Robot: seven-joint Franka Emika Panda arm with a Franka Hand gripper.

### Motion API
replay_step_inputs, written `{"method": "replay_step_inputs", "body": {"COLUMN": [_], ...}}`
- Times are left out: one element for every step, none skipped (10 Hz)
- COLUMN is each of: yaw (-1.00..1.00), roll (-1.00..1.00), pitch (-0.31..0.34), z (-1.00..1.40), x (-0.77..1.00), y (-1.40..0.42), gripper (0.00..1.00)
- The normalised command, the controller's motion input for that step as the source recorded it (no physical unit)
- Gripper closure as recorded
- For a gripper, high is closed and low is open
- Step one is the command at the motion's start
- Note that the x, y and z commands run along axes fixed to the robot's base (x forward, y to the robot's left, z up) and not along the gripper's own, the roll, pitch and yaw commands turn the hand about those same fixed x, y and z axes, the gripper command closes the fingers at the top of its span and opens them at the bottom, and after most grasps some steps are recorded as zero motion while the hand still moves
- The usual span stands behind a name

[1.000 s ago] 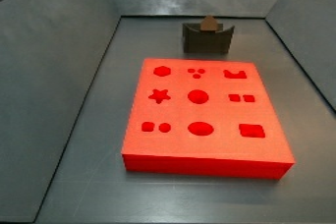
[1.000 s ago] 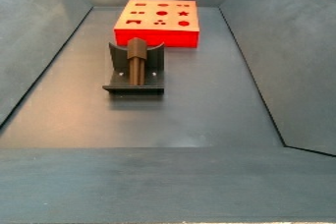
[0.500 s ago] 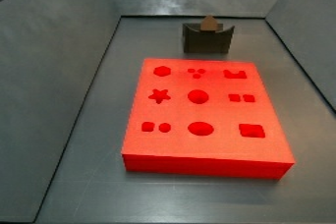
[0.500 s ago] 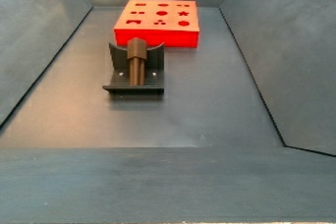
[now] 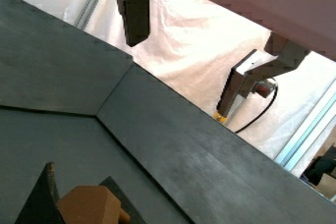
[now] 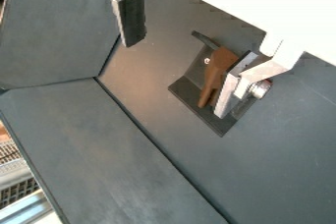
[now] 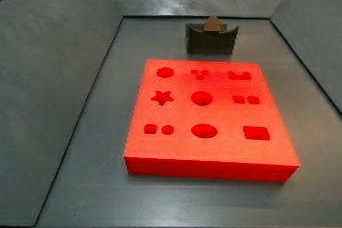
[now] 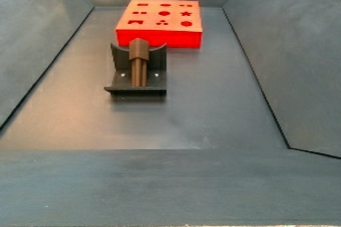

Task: Pick up the 3 prong object. Move up. Rotate the 3 prong object. Place the 3 prong object on the fixture. Regrasp the 3 prong object. Move to above the board. Insert the 3 prong object.
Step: Regrasp the 3 prong object.

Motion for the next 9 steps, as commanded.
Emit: {"method": "replay_step_inputs", "body": {"yaw": [0.08,0.06,0.05,0.02,0.00,-0.01,-0.03,-0.03,-0.04], "roll": [0.13,0.11,0.08,0.06,0.05,0.05,0.05,0.05,0.05], "pitch": [-0.066,-0.087,-0.099,-0.100,-0.099,-0.092,-0.080,-0.065,-0.056], "z": [-1.00,-1.00,-1.00,-1.00,-1.00,-1.00,-1.00,-1.00,-1.00], "x": [0.03,0.04,0.05,0.05,0.06,0.06,0.07,0.07,0.08], "y": [0.07,0.07,0.06,0.06,0.06,0.06,0.05,0.05,0.04], "gripper": [0.00,0.00,0.00,0.00,0.00,0.00,0.00,0.00,0.00]}}
